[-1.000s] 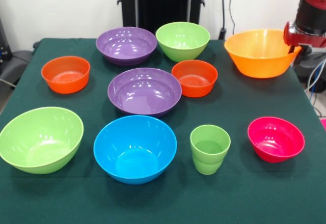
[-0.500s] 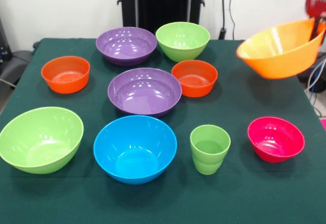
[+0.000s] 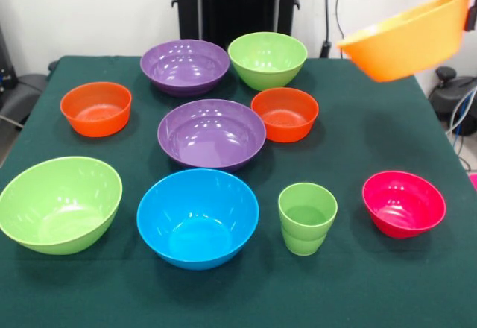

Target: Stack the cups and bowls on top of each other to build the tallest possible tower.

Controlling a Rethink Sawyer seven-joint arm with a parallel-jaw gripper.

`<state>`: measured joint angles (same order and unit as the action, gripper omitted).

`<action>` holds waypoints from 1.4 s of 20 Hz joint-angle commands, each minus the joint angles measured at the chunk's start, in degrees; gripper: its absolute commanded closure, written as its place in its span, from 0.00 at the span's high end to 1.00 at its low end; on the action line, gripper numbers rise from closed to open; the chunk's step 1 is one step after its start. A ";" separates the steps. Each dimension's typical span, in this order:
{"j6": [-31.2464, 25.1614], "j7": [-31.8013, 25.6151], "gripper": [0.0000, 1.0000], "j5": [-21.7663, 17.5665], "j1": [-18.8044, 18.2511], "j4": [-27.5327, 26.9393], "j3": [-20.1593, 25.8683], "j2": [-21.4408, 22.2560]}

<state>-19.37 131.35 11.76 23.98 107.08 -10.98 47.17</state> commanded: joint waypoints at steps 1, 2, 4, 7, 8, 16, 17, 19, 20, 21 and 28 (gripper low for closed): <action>-3.50 -2.68 0.00 -5.47 -3.51 0.75 6.42 -2.02; -2.58 -3.44 0.00 -5.58 -4.85 1.22 8.08 -2.31; -2.50 -4.15 0.00 -6.91 -5.18 0.59 8.43 -2.90; -2.29 -3.07 0.00 -8.86 -3.83 -0.99 6.55 -4.02; -2.23 -2.18 0.00 -9.26 -3.19 -1.45 5.53 -4.41; -1.38 -3.66 0.00 -10.19 -7.19 1.09 13.22 -4.91; -1.96 -3.40 0.00 -10.14 -7.10 1.02 13.65 -5.13; -2.38 -2.79 0.00 -9.89 -6.82 0.30 14.71 -5.99; -2.27 -2.49 0.00 -9.79 -6.69 -0.02 15.26 -6.38; -2.14 -2.26 0.00 -9.57 -6.69 -0.34 15.87 -6.76; -4.53 1.81 0.00 -7.95 -3.43 -5.31 14.14 -9.32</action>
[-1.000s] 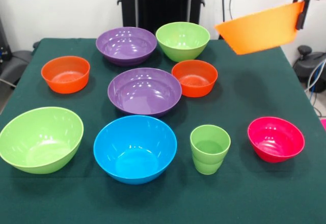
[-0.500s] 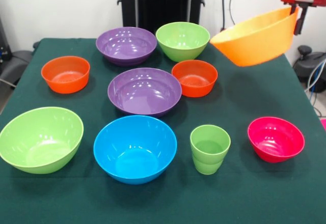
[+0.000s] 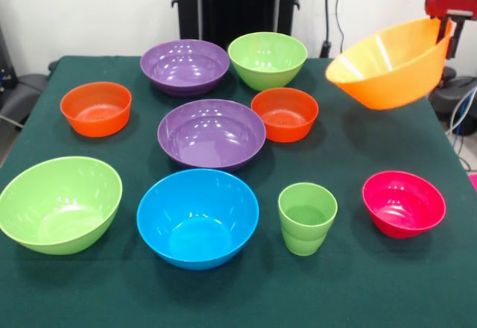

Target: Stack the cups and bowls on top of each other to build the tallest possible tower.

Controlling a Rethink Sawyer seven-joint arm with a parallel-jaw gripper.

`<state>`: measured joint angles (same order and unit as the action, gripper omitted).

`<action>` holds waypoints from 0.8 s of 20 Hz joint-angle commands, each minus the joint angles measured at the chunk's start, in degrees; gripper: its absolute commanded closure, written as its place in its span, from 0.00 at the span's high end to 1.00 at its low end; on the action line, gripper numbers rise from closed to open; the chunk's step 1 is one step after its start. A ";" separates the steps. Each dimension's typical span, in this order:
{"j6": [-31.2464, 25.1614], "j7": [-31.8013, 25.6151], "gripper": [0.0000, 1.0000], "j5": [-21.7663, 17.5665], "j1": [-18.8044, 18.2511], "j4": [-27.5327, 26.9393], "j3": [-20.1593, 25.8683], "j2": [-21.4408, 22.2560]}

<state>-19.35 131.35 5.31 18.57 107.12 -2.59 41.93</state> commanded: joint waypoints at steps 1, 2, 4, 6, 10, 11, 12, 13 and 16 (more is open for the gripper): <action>-5.77 2.30 0.00 -0.83 2.31 -6.12 5.95 -4.30; -6.65 2.39 0.00 -0.43 2.44 -6.72 6.26 -4.45; -7.08 2.50 0.00 -0.10 3.02 -7.88 6.62 -5.03; -7.84 3.00 0.00 0.86 3.20 -8.54 7.63 -5.81; -9.50 3.13 0.00 1.54 3.49 -10.75 8.27 -6.38; -9.50 2.82 0.00 1.65 3.20 -10.64 8.92 -5.66; -8.95 2.41 0.00 2.34 2.10 -9.18 10.69 -4.11; -7.95 2.16 0.00 3.65 0.61 -7.28 13.37 -2.61; 0.19 -0.34 0.00 6.53 -7.29 -0.92 25.51 0.20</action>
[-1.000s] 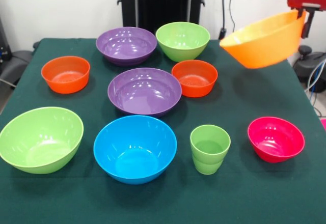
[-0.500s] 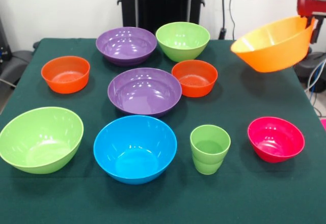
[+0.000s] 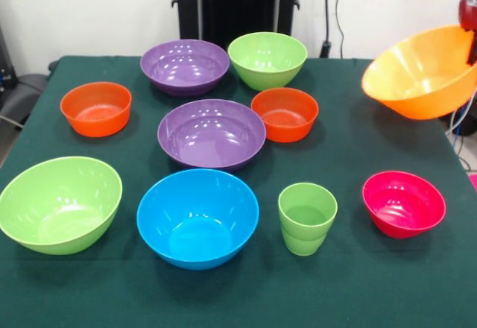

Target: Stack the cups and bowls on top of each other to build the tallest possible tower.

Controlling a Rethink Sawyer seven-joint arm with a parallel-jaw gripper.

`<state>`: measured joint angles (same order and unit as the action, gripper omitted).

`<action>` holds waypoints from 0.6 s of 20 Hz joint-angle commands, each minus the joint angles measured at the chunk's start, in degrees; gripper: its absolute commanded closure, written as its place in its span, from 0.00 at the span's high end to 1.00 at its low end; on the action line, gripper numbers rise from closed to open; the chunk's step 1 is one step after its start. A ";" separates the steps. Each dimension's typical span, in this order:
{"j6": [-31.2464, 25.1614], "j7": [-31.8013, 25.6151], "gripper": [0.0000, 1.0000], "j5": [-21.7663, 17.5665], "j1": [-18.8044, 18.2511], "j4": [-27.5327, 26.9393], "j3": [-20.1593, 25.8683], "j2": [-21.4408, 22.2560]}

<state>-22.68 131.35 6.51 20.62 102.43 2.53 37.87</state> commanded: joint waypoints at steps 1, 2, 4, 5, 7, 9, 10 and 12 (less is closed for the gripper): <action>6.84 -0.41 0.00 5.42 -12.36 5.88 24.42 4.47; 8.84 -0.68 0.00 5.27 -15.34 8.03 28.37 4.59; 10.45 -1.51 0.00 3.73 -20.20 11.70 33.35 5.30; 10.67 -1.60 0.00 3.05 -22.46 13.49 35.61 5.80; 10.56 -0.46 0.00 2.47 -26.49 16.79 40.50 7.91; 9.58 2.14 0.00 3.52 -29.33 19.67 44.97 11.36; 8.91 3.74 0.00 4.50 -30.46 20.95 47.15 13.34; 7.96 6.91 0.00 6.37 -32.10 21.90 50.87 16.24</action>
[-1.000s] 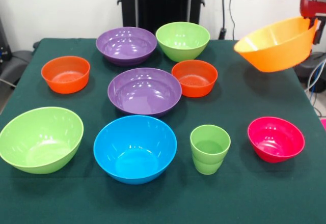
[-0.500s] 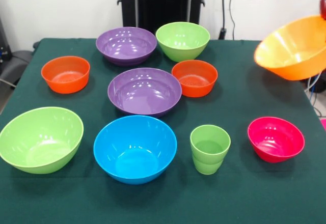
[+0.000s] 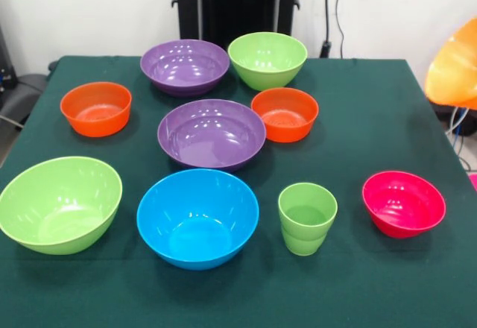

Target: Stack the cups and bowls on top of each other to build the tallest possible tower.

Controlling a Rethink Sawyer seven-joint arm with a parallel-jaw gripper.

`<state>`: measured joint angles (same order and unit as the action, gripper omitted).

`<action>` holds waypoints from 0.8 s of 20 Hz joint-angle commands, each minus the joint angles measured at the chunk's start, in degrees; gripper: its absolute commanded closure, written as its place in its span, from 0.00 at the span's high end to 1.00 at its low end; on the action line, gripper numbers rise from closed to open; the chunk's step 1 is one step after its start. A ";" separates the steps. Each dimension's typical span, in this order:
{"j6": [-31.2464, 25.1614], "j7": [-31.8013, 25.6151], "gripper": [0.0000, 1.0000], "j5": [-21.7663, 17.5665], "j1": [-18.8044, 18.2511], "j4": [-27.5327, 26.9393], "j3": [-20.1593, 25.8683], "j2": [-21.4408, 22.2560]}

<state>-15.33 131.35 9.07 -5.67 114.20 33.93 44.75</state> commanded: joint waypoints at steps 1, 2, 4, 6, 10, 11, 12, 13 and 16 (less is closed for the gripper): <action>2.15 8.01 0.00 3.87 -7.27 10.60 22.27 8.57; 3.68 9.10 0.00 3.93 -8.73 11.07 25.06 7.80; 6.74 11.29 0.00 4.06 -11.65 12.00 30.65 6.24; 9.84 11.00 0.00 2.90 -14.65 12.88 35.61 2.05; 10.43 11.23 0.00 2.43 -20.19 14.22 44.11 -1.76; 10.39 11.77 0.00 2.67 -21.05 14.47 45.76 -2.04; 10.36 12.31 0.00 2.91 -21.91 14.72 47.42 -2.32; 10.40 12.37 0.00 2.81 -22.49 14.87 48.49 -2.69; 12.37 11.61 0.00 1.72 -24.22 15.06 52.26 -7.25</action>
<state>-6.88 131.44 10.76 -26.68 124.40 71.72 44.96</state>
